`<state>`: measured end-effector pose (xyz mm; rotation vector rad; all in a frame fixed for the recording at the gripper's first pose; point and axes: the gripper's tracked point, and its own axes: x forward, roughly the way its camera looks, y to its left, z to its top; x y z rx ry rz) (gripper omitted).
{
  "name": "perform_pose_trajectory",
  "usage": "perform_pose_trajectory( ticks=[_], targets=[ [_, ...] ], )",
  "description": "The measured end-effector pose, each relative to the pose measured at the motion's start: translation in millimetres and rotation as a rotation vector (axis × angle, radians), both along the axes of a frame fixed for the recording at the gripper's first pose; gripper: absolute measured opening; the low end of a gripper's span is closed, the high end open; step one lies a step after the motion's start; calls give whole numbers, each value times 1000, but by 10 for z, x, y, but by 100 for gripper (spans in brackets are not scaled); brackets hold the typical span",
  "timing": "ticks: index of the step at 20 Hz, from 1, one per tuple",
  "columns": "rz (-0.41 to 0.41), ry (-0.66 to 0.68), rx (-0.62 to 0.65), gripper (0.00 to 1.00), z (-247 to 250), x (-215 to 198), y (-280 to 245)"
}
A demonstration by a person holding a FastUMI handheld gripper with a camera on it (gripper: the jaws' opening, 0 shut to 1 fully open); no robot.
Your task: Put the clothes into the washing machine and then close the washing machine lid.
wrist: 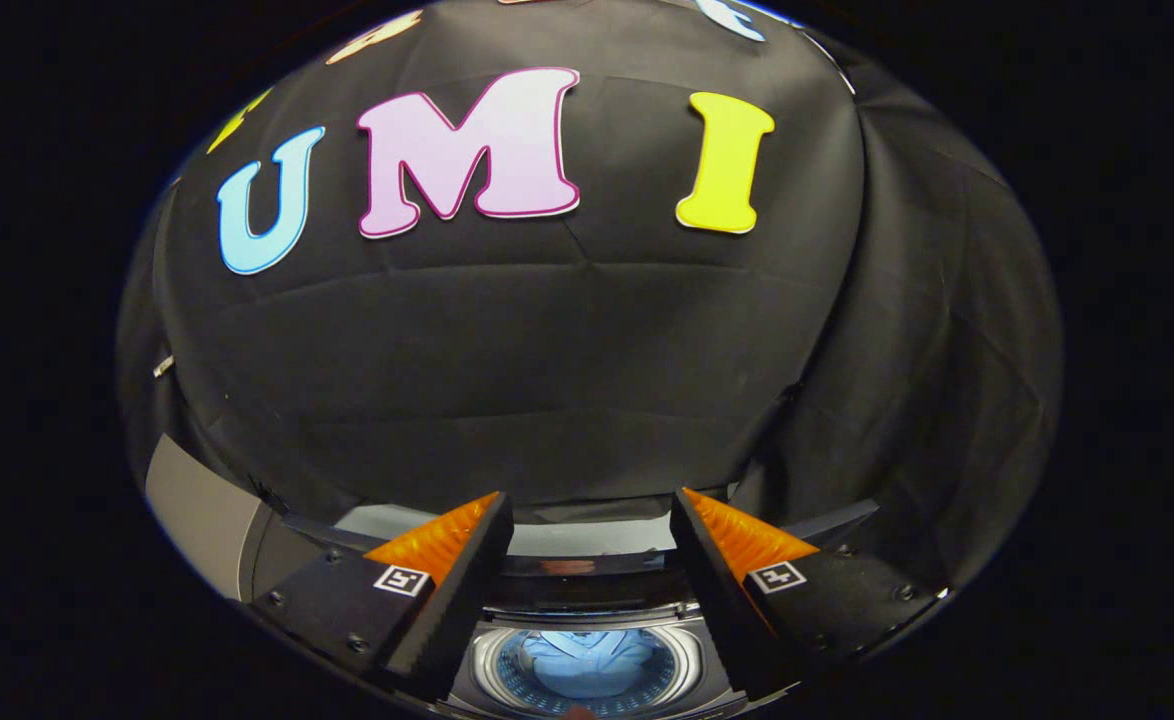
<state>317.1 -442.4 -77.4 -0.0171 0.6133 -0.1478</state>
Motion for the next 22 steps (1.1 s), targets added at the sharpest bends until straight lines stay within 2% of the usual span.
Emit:
perform_pose_trajectory(
  ticks=[2, 22],
  targets=[
    [-7, -21, -8, 100, 38, -172, -12],
    [-24, -82, -21, 99, 39, -861, 32]
  ],
)
